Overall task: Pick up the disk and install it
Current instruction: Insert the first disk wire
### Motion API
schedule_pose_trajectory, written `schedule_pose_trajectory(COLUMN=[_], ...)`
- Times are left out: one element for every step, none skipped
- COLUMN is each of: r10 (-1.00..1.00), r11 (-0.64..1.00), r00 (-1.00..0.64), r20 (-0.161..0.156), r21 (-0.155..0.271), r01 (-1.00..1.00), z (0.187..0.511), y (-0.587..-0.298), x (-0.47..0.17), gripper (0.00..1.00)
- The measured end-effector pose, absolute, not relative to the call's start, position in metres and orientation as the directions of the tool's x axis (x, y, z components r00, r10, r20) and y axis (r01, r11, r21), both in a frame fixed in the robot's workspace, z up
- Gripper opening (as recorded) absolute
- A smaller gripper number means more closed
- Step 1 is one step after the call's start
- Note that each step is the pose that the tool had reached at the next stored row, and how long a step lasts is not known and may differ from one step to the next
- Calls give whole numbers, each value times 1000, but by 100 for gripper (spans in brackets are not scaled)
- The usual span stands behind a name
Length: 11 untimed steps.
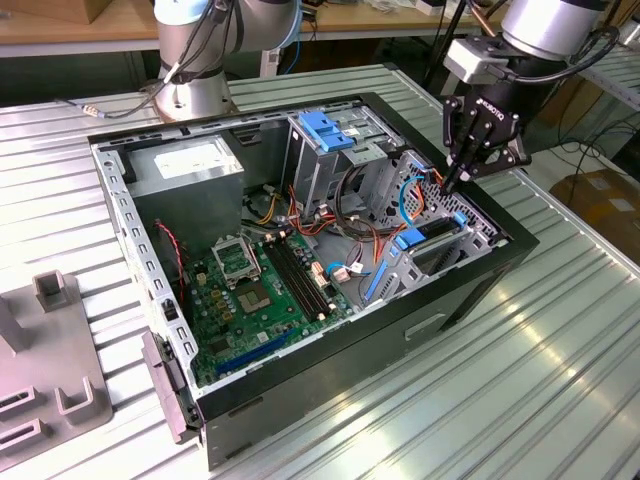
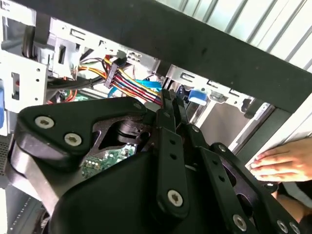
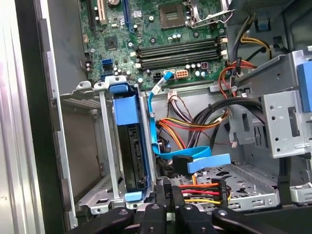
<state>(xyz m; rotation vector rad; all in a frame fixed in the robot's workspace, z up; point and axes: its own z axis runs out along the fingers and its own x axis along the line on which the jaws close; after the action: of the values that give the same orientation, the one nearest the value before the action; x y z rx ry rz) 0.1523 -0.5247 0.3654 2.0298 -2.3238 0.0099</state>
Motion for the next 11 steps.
schedule_pose_trajectory(r10=[-992,-993,-993,-994,-994,-995,-995,-995,-996,-996,-996], r11=[123,113,107,101,97,92,89,87,84,83,82], r00=[-121,-112,-106,-100,-95,-91,-88,-86,-83,-83,-82], r20=[46,46,46,46,46,46,46,45,44,44,44], r21=[32,32,32,32,31,30,27,23,14,8,6], r01=[-992,-993,-994,-994,-995,-995,-996,-996,-996,-997,-997], z=[364,363,362,362,361,360,360,359,358,357,357], y=[-526,-527,-528,-528,-528,-528,-528,-528,-528,-528,-528], x=[152,151,150,149,149,149,148,147,146,144,143], gripper=[16,16,16,16,16,16,16,16,16,16,16])
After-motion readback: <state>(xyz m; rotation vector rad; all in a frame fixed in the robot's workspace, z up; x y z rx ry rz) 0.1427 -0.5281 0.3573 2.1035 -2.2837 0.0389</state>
